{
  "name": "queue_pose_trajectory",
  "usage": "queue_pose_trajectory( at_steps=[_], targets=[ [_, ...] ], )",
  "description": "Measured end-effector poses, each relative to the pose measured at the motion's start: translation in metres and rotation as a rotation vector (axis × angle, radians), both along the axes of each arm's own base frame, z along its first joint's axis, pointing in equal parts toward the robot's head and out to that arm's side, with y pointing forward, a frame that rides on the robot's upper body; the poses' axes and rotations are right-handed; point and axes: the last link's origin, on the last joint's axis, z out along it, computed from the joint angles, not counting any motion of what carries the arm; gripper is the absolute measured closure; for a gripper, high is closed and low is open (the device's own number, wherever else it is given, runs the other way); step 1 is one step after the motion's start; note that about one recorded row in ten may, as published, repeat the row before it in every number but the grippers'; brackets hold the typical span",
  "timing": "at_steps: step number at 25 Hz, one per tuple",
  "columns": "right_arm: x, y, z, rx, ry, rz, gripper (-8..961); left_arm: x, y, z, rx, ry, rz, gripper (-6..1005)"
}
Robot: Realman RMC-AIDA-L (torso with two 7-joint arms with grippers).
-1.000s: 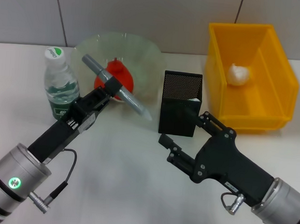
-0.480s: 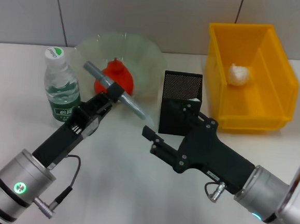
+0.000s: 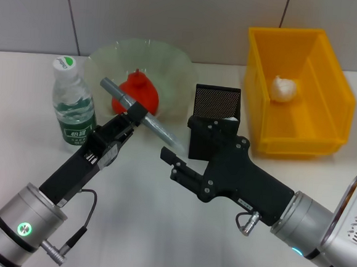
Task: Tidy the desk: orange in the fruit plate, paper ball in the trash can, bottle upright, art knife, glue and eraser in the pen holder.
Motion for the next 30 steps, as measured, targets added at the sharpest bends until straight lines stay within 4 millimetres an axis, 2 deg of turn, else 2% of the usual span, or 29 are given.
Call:
queue_pose_trajectory(
  at_steps=[11,16,22,30],
  targets=[
    [-0.004,-0.0023,-0.0032,0.015,-0.012,0.021,409,-0.002,-0.0018,-0.0015,-0.009,-0.01,0.021,855],
    [-0.0044,-0.0027,-0.0037,0.011,-0.016,0.027,599,-0.001,-0.0016,-0.0024,-0.014,-0.011,0.02,855],
    [-0.0053,-0.0029,-0.0043,0.019,-0.025,0.04,590,-0.0003,-0.0012,-0.0042,-0.023,-0.011,0.025,855],
    [-0.0053,-0.0021,-0.004,0.025,-0.024,0.035,625,0.0003,-0.0026,-0.0057,-0.03,-0.015,0.028,855]
  ],
)
